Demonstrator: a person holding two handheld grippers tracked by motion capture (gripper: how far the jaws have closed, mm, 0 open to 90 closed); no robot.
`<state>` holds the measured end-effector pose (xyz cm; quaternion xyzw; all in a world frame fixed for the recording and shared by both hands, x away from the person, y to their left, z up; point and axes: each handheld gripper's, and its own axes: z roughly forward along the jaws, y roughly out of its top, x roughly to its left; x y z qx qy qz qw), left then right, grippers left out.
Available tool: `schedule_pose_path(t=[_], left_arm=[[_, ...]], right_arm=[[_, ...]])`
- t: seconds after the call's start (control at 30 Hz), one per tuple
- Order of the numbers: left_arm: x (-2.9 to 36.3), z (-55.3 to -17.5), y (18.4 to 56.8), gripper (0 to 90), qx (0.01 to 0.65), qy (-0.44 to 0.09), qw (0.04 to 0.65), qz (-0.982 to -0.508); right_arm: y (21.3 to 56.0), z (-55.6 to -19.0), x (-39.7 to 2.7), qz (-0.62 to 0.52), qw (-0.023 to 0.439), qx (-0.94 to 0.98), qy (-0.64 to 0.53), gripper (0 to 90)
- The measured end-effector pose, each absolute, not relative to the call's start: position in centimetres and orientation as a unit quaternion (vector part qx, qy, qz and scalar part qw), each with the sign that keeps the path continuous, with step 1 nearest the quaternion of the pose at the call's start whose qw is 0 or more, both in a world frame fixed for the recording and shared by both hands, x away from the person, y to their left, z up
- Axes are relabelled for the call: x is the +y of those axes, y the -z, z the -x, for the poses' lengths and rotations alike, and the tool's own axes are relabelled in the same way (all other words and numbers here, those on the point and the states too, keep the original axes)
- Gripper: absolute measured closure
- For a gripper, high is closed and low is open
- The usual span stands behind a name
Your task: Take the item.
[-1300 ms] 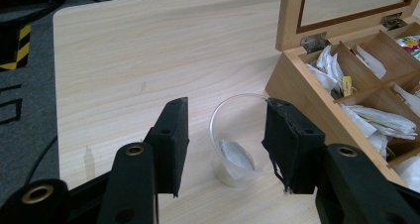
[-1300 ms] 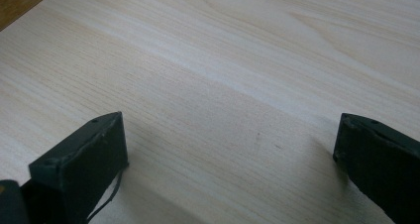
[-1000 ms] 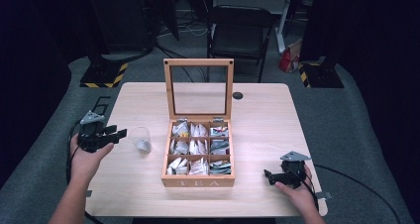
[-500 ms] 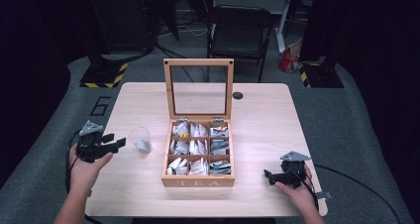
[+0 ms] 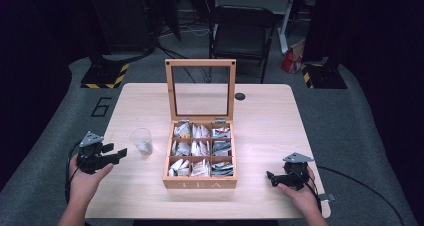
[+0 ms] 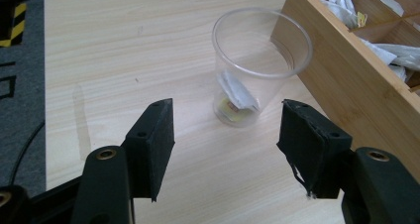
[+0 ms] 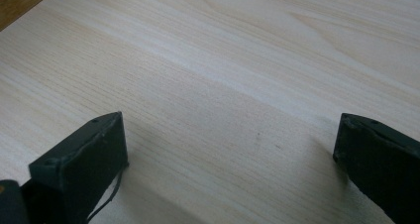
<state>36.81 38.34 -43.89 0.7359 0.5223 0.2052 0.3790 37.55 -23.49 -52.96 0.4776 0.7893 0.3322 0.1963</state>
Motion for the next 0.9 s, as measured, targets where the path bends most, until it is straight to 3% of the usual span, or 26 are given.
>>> schedule_pose_path(t=[0.9], left_arm=[[38.6, -36.3, 48.2, 34.6, 0.531, -0.191, 0.371, -0.738]], right_arm=[[53.0, -37.5, -23.5, -0.478, 0.196, 0.789, -0.332, 0.0]])
